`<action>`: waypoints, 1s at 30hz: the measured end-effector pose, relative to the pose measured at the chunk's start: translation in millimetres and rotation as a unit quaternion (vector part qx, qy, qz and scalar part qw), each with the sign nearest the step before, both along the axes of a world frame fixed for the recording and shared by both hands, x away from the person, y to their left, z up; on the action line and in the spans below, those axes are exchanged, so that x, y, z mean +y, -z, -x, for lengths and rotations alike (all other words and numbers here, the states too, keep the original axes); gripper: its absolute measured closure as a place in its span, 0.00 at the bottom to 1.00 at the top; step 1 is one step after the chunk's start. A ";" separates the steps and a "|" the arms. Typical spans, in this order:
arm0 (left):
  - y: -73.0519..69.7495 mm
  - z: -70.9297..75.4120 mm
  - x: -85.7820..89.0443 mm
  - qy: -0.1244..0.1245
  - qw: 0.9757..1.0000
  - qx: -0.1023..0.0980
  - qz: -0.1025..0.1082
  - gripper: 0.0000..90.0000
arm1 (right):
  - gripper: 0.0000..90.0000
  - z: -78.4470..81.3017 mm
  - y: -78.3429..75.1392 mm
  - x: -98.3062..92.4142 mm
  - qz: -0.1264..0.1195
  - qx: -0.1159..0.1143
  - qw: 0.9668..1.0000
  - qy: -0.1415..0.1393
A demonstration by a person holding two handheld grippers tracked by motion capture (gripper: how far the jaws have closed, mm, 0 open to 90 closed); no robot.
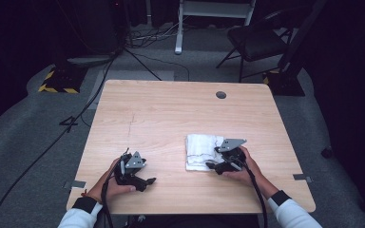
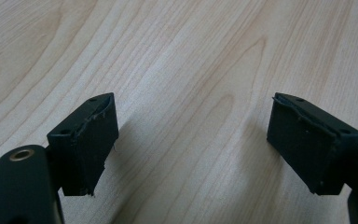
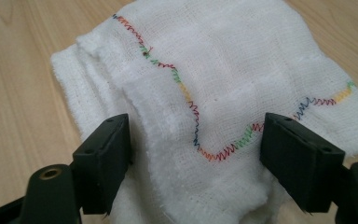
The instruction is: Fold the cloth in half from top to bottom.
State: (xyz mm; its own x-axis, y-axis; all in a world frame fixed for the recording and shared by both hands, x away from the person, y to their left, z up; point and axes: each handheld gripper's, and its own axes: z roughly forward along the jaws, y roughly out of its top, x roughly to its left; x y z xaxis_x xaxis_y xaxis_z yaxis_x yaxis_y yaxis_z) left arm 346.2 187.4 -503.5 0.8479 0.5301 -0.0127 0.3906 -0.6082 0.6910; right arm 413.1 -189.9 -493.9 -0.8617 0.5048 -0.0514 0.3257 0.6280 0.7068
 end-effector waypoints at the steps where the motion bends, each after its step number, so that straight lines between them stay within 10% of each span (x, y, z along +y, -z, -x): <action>1: 0.1 -0.5 -0.3 0.001 1.000 0.001 0.000 0.18 | 0.28 -6.7 0.0 3.3 0.000 0.000 1.000 0.003; 16: 0.2 -2.9 -3.4 0.000 1.000 0.002 -0.002 0.15 | 0.28 -56.6 0.3 27.0 -0.002 0.003 1.000 0.011; 30: 0.2 -2.2 -3.5 -0.003 1.000 0.002 -0.002 0.15 | 0.32 -50.9 -9.3 26.2 0.028 -0.003 1.000 0.008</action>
